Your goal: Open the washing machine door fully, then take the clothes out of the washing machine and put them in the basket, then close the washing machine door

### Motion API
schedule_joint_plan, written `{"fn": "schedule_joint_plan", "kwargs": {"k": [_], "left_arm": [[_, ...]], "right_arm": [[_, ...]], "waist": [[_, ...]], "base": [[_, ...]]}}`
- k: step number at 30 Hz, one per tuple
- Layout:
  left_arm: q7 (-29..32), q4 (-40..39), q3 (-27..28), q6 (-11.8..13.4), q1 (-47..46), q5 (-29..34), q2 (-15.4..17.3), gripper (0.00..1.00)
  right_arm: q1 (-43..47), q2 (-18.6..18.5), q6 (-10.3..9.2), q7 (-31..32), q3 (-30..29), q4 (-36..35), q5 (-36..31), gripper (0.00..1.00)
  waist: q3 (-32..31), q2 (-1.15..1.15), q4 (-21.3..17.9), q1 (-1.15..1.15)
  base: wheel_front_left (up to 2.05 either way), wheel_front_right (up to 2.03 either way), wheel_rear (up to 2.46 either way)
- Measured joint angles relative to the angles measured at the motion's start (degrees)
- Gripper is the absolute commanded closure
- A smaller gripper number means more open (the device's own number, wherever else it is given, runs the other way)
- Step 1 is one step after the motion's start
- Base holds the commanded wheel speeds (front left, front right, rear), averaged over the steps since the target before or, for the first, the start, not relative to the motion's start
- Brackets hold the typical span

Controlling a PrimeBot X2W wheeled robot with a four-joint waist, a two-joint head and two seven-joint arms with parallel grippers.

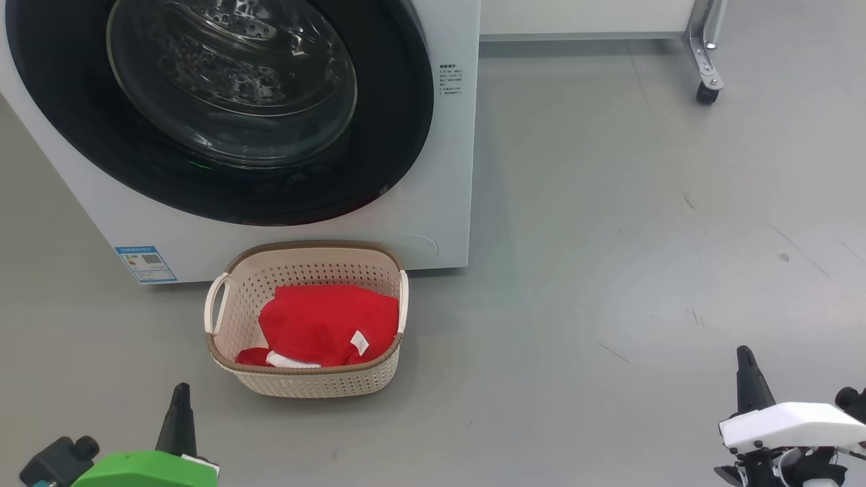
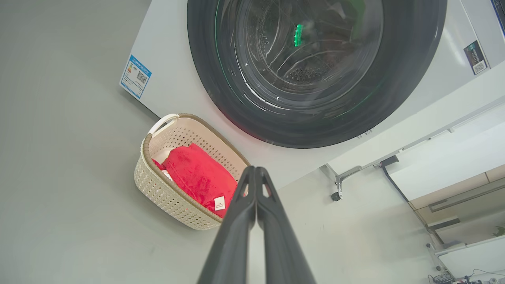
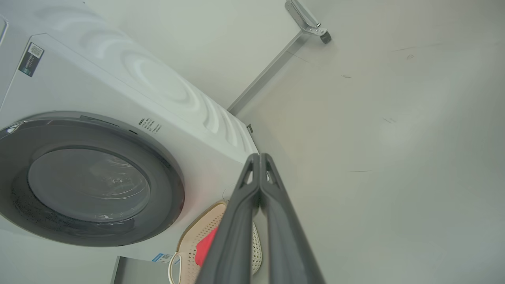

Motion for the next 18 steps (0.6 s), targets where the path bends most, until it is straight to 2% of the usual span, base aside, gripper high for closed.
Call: {"fn": "schedule_joint_plan", "kwargs": {"k": [18], "left_arm": [[3.5, 0.0, 1.6, 0.0, -1.5, -11.4, 0.1, 1.0]], "right_arm": [[-2.4, 0.3, 1.72, 3.1, -2.3, 1.8, 12.3, 1.0]], "waist": [[-0.1, 0.0, 0.0, 0.0]], "base": [[0.0, 0.0, 0.0]]}}
